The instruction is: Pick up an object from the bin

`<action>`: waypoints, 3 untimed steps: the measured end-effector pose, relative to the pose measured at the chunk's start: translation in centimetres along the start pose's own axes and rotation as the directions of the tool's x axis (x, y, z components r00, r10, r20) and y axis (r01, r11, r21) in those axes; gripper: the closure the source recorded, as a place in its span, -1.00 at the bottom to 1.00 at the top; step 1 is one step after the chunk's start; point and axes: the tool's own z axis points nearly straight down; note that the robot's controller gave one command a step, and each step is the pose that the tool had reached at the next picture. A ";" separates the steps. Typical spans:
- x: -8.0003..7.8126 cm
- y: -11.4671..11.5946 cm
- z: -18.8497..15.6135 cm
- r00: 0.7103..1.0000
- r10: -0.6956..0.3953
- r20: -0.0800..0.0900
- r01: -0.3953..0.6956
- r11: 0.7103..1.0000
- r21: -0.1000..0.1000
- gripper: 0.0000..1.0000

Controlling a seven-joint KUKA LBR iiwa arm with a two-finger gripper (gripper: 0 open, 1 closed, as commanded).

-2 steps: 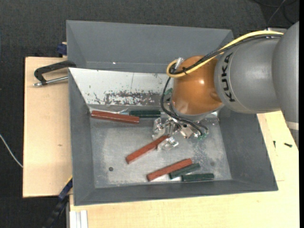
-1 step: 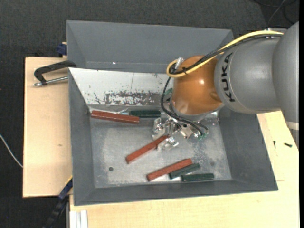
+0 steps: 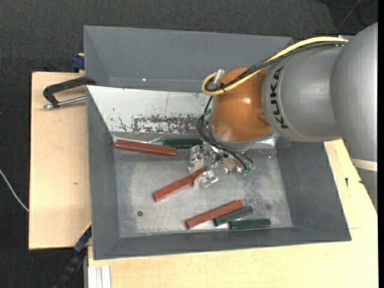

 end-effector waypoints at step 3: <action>-1.3 5.0 -1.8 0.974 -0.225 0.014 0.225 0.974 -0.002 1.00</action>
Offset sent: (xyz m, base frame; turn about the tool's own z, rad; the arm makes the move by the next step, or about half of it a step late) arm 0.0129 -0.0042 0.1666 -0.1647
